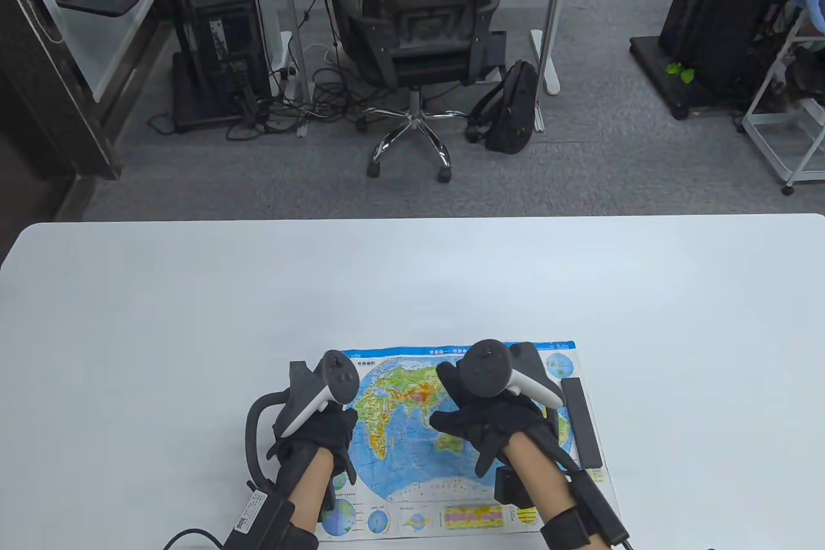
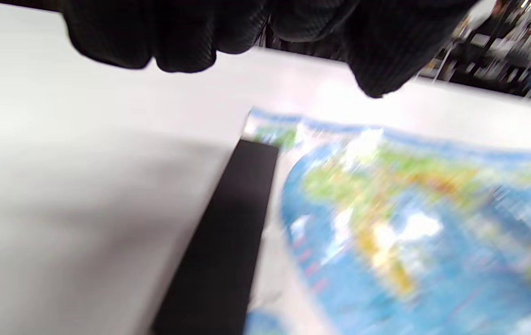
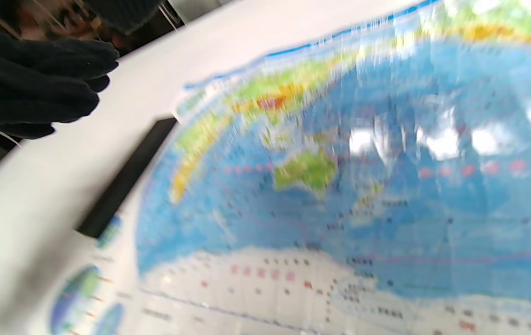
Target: Unroll map and secure with paperweights
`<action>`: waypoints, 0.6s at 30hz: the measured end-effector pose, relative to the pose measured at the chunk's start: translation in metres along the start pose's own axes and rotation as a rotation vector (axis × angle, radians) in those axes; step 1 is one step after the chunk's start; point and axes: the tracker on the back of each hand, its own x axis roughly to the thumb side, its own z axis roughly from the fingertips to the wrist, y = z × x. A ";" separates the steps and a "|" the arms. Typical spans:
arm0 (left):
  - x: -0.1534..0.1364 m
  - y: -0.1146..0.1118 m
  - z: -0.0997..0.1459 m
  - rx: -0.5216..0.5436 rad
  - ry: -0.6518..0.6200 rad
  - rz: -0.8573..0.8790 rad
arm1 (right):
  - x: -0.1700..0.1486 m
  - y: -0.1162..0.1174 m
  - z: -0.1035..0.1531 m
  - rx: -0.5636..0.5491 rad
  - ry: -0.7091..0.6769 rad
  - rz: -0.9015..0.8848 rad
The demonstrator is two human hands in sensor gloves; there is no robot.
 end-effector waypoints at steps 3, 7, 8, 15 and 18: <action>0.015 0.029 0.020 0.088 -0.137 0.126 | 0.004 -0.022 0.028 -0.088 -0.102 -0.078; 0.026 0.038 0.054 0.193 -0.426 0.447 | 0.008 -0.036 0.068 -0.207 -0.277 -0.161; 0.027 0.036 0.059 0.217 -0.467 0.494 | 0.007 -0.036 0.074 -0.229 -0.303 -0.182; 0.038 -0.003 0.084 0.341 -0.786 0.644 | -0.009 -0.019 0.113 -0.313 -0.450 -0.275; 0.040 -0.017 0.085 0.361 -0.841 0.723 | -0.019 -0.011 0.121 -0.375 -0.460 -0.263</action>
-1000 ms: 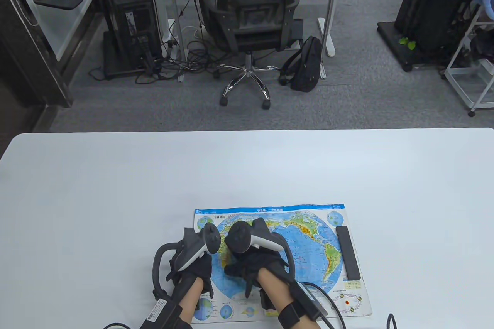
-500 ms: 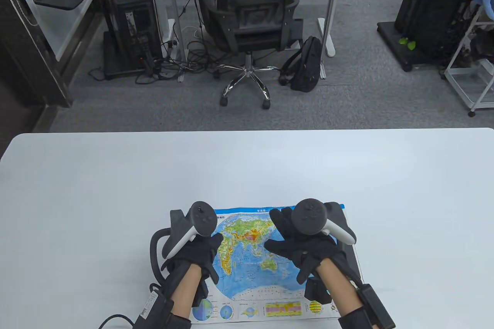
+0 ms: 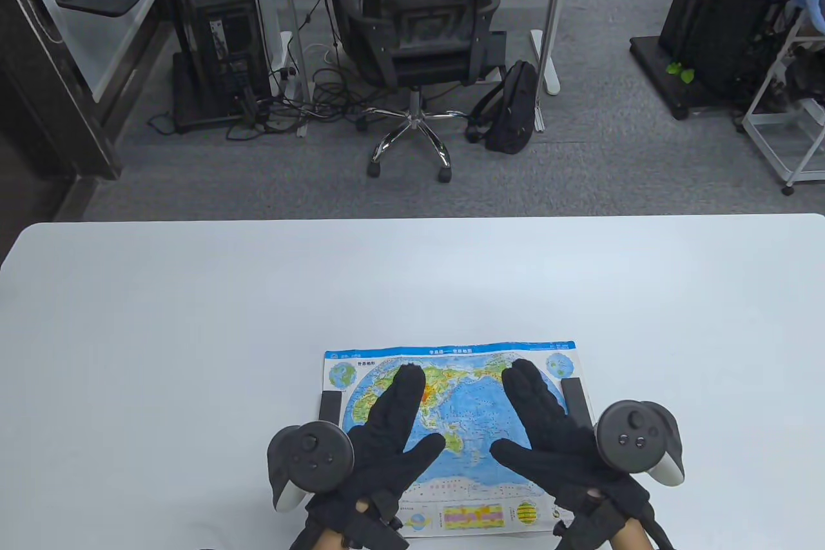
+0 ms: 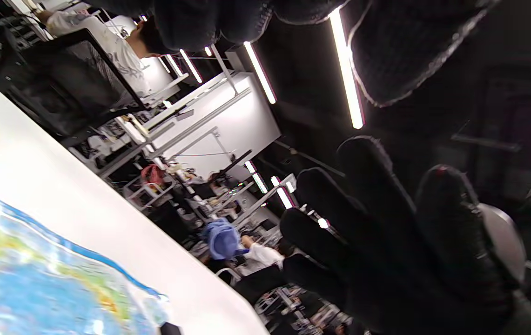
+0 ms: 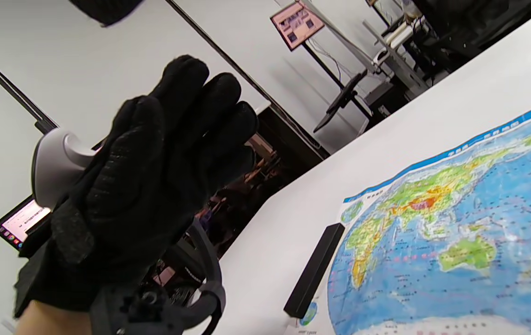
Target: Unroll map and secure with paperweights
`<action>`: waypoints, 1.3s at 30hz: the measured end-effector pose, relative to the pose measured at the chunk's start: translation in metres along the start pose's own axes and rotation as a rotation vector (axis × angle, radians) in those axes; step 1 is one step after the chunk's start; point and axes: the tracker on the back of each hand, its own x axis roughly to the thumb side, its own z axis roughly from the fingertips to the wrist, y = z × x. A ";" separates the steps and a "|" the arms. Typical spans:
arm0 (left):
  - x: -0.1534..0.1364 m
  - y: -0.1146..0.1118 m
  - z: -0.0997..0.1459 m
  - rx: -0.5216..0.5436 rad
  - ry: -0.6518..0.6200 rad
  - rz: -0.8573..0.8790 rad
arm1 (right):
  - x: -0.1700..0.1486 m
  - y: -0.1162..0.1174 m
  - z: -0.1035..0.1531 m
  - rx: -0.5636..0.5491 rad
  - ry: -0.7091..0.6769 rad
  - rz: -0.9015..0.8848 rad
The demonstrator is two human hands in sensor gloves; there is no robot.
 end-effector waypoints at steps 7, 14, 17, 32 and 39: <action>-0.015 -0.022 0.010 -0.038 -0.041 -0.099 | -0.038 0.013 0.017 -0.072 0.012 -0.089; -0.033 -0.031 0.012 -0.046 0.006 -0.052 | -0.060 0.034 0.019 0.038 0.085 -0.034; -0.039 -0.039 0.013 -0.077 0.032 -0.055 | -0.069 0.041 0.018 0.040 0.122 -0.028; -0.064 -0.044 0.014 -0.115 0.123 -0.055 | -0.081 0.045 0.017 0.035 0.169 -0.066; -0.063 -0.045 0.014 -0.121 0.113 -0.059 | -0.081 0.046 0.017 0.040 0.174 -0.063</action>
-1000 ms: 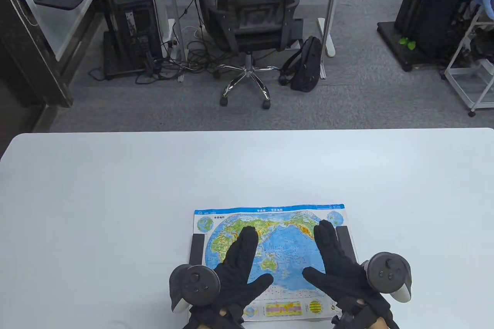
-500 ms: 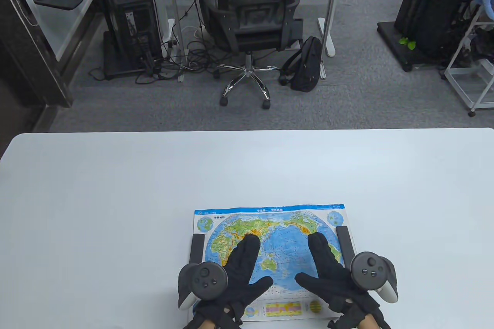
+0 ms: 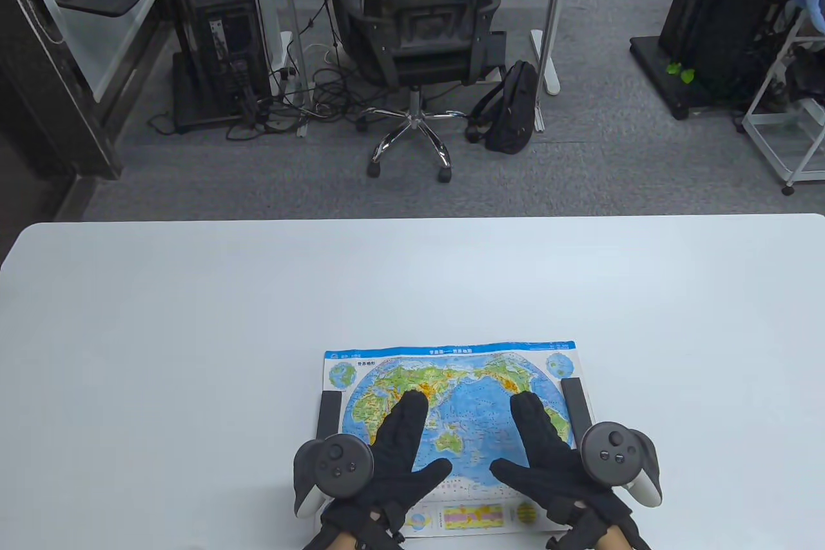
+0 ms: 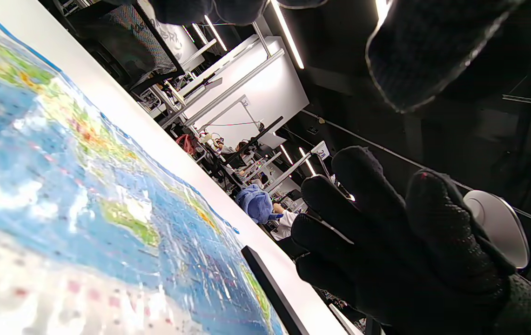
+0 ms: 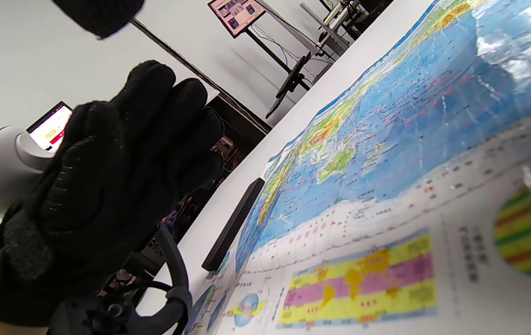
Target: Unroll map and secure with paperweights
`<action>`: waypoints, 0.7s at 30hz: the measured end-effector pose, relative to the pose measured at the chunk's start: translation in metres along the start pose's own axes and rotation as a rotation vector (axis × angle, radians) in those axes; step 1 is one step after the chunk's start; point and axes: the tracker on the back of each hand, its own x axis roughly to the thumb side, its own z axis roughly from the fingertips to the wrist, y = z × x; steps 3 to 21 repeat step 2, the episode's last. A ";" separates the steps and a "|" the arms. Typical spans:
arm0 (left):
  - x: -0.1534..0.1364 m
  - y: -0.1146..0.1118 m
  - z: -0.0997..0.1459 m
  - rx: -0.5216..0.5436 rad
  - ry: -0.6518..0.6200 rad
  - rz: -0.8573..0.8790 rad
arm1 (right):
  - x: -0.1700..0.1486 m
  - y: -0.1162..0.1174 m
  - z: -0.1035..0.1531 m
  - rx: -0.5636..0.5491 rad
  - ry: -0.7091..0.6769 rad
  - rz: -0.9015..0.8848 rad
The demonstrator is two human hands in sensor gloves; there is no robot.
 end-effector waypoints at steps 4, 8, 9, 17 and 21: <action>0.000 0.000 0.000 0.000 -0.003 -0.001 | 0.000 0.000 0.000 0.001 0.002 -0.001; 0.000 0.000 0.000 0.000 -0.003 -0.001 | 0.000 0.000 0.000 0.001 0.002 -0.001; 0.000 0.000 0.000 0.000 -0.003 -0.001 | 0.000 0.000 0.000 0.001 0.002 -0.001; 0.000 0.000 0.000 0.000 -0.003 -0.001 | 0.000 0.000 0.000 0.001 0.002 -0.001; 0.000 0.000 0.000 0.000 -0.003 -0.001 | 0.000 0.000 0.000 0.001 0.002 -0.001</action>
